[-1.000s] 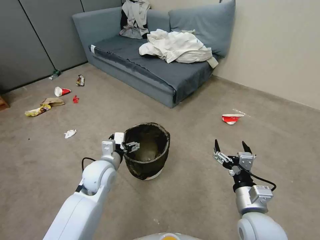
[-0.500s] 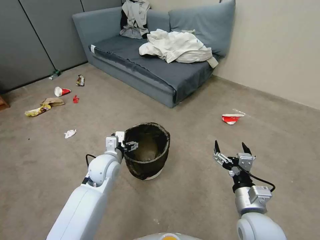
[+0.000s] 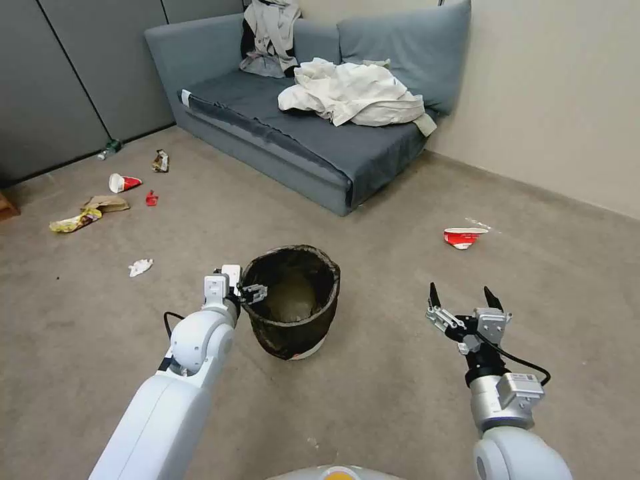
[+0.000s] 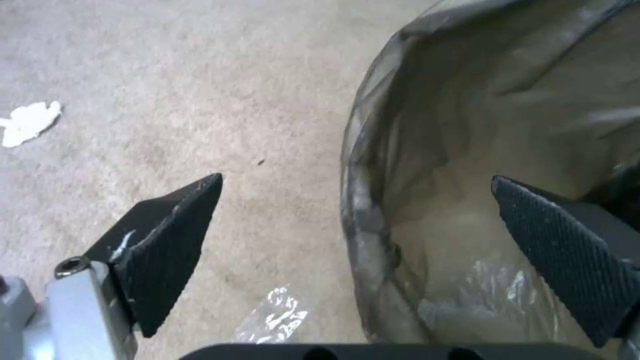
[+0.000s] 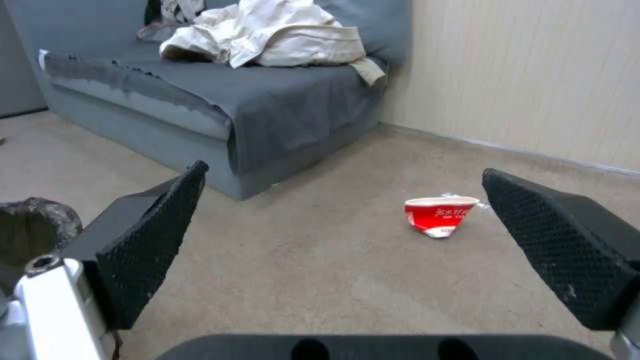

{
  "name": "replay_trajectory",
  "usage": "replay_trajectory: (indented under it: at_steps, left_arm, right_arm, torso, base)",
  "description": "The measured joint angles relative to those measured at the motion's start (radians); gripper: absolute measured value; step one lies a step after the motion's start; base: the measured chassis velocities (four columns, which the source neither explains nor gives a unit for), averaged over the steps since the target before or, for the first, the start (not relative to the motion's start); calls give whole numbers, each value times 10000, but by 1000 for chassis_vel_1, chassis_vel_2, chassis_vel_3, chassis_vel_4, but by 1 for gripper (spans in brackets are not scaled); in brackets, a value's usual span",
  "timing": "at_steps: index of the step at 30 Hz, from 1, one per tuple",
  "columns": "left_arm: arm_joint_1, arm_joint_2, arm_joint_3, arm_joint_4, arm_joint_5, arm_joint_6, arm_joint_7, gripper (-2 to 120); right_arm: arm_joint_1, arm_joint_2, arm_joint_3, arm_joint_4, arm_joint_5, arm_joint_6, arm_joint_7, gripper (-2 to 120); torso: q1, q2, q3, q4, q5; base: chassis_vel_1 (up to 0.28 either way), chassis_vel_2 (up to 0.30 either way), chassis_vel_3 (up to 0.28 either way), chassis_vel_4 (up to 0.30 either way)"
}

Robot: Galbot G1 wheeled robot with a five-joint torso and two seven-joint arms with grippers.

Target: Pick up the trash can from the floor.

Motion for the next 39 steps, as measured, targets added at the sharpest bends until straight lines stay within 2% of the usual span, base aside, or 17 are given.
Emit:
replay_trajectory:
  at_steps: [17, 20, 23, 24, 25, 27, 28, 30, 33, 36, 37, 39]
  left_arm:
    - [644, -228, -1, -93, 238, -11, -1, 100]
    - [742, -224, -64, -206, 217, -11, 99, 94]
    - [804, -214, -78, -212, 197, -14, 210, 82]
    - [833, -212, -62, -214, 191, -15, 240, 74]
    - [833, -212, -62, -214, 191, -15, 240, 74]
    - [848, -229, -29, -221, 185, -17, 253, 65]
    - [848, -229, -29, -221, 185, -17, 253, 65]
    - [859, -232, -7, -244, 185, -18, 250, 53]
    - [871, -197, -7, -285, 186, -19, 241, 48]
    - [891, -99, -12, -364, 182, -21, 233, 31]
    - [891, -99, -12, -364, 182, -21, 233, 31]
    - [902, -97, 8, -374, 182, -24, 213, 21]
  right_arm:
    - [-35, 42, -16, 12, 5, 37, 42, 100]
    - [-72, 55, -9, 44, 5, 111, 62, 100]
    - [-94, 61, 8, 45, 5, 163, 72, 100]
    - [-98, 66, 4, 48, 4, 171, 74, 100]
    - [-98, 66, 4, 48, 4, 171, 74, 100]
    - [-98, 75, -17, 51, -2, 175, 76, 100]
    - [-98, 75, -17, 51, -2, 175, 76, 100]
    - [-101, 80, -32, 55, -11, 182, 78, 100]
    - [-104, 79, -30, 57, -12, 187, 82, 100]
    - [-102, 72, -13, 64, -11, 192, 90, 100]
    - [-102, 72, -13, 64, -11, 192, 90, 100]
    - [-95, 70, -25, 64, -12, 192, 93, 100]
  torso:
    - [0, 0, 0, -1, 0]
    - [0, 0, 0, -1, 1]
    - [0, 0, 0, -1, 0]
    - [0, 0, 0, -1, 1]
    - [0, 0, 0, -1, 1]
    - [0, 0, 0, -1, 0]
    - [0, 0, 0, -1, 0]
    - [0, 0, 0, -1, 0]
    - [0, 0, 0, -1, 0]
    - [0, 0, 0, 0, 0]
    - [0, 0, 0, 0, 0]
    - [0, 0, 0, -1, 1]
  base:
    - [0, 0, 0, 0]
    - [0, 0, 0, 0]
    - [0, 0, 0, 0]
    - [0, 0, 0, 0]
    - [0, 0, 0, 0]
    - [0, 0, 0, 0]
    - [0, 0, 0, 0]
    - [0, 0, 0, 0]
    - [0, 0, 0, 0]
    - [0, 0, 0, 0]
    - [0, 0, 0, 0]
    - [0, 0, 0, 0]
